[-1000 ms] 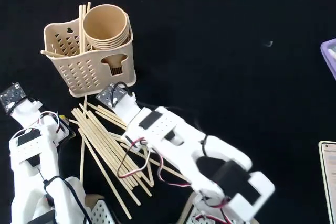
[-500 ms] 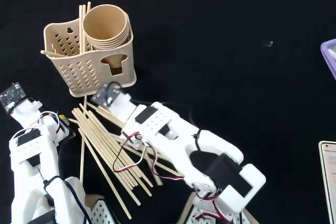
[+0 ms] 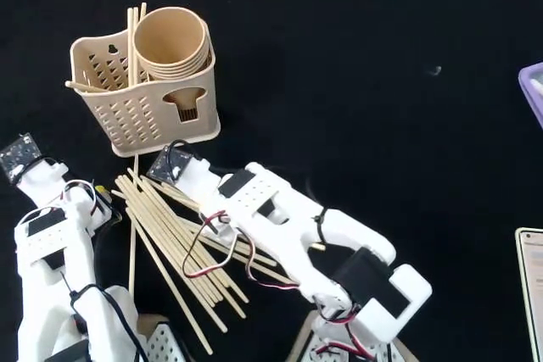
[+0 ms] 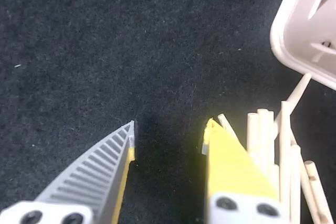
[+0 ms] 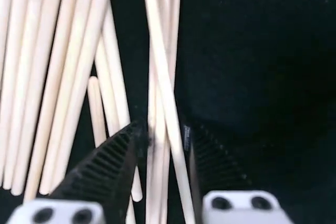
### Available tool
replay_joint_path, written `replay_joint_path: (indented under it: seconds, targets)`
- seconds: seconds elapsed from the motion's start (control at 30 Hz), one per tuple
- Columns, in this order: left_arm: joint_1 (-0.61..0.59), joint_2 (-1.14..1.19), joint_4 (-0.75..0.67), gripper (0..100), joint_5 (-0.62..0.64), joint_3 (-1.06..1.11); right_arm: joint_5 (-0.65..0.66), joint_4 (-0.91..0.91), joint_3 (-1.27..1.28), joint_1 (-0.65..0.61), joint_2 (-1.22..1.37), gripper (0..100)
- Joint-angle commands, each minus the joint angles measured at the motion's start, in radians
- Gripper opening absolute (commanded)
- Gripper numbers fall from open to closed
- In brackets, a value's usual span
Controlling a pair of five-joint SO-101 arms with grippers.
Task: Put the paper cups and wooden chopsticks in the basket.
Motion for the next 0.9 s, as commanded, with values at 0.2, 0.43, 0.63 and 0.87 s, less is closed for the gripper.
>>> replay_joint_path:
  seconds: [0.2,0.43,0.63,0.87]
  targets:
    - [0.002,-0.017,-0.014,22,-0.003,-0.001,0.144,0.058,-0.019,0.089,-0.048,1.0]
    - [0.002,-0.017,-0.014,22,-0.003,-0.001,0.209,0.172,-0.015,0.141,-0.262,1.0]
    - [0.002,-0.017,-0.014,22,-0.003,-0.001,0.209,0.18,0.021,0.161,-0.371,1.0]
    - [0.001,-0.017,-0.014,22,-0.003,-0.001,0.209,-0.012,0.174,0.186,-0.266,1.2]
